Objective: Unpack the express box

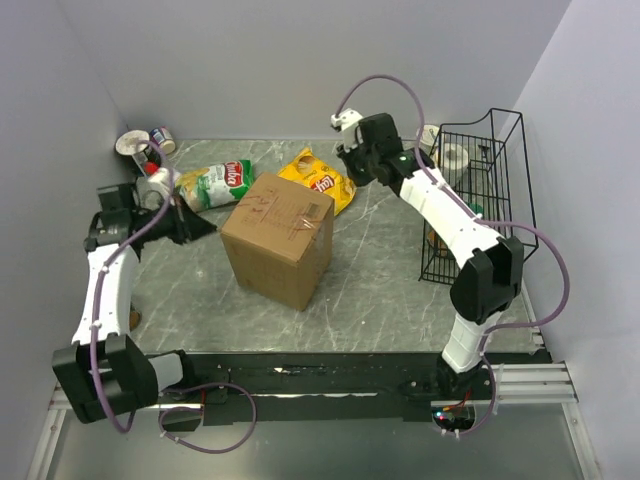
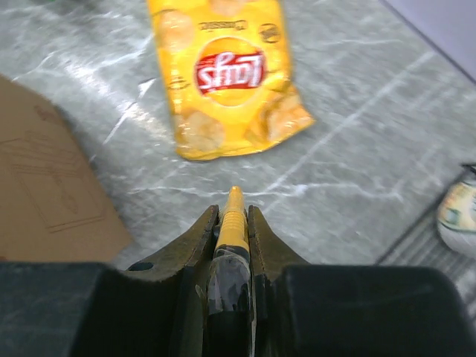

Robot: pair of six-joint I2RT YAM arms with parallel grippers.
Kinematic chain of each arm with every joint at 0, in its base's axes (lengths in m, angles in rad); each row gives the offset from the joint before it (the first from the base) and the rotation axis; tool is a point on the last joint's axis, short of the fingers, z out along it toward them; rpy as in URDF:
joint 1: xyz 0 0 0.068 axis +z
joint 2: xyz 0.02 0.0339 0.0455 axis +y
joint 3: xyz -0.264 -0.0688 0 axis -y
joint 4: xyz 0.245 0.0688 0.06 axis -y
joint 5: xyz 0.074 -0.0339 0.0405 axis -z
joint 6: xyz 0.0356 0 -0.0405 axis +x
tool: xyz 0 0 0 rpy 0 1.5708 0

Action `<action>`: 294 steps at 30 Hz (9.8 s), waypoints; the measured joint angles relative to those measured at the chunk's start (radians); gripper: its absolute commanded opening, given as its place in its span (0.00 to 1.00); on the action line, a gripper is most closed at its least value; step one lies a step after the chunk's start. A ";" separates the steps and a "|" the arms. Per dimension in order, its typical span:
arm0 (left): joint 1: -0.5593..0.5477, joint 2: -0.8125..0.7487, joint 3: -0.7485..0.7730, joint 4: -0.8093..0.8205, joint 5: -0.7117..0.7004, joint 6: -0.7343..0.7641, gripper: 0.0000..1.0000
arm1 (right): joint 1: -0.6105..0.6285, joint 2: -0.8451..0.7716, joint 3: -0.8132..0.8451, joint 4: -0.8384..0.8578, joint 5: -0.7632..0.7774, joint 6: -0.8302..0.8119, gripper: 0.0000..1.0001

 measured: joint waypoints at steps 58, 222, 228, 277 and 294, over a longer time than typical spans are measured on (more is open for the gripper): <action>-0.479 0.064 0.085 0.033 -0.325 0.359 0.02 | 0.270 -0.643 -0.617 -0.081 -0.323 -0.071 0.00; -0.882 0.179 0.223 0.334 -0.222 -0.001 0.01 | 0.318 -0.726 -0.522 0.221 0.347 0.193 0.00; -0.883 0.176 0.219 0.343 -0.229 -0.004 0.01 | 0.321 -0.696 -0.522 0.219 0.364 0.195 0.00; -0.887 0.176 0.201 0.379 -0.242 -0.039 0.01 | 0.322 -0.675 -0.502 0.144 0.369 0.226 0.00; -0.904 0.163 0.179 0.407 -0.299 -0.057 0.01 | 0.320 -0.660 -0.391 -0.062 0.330 0.326 0.00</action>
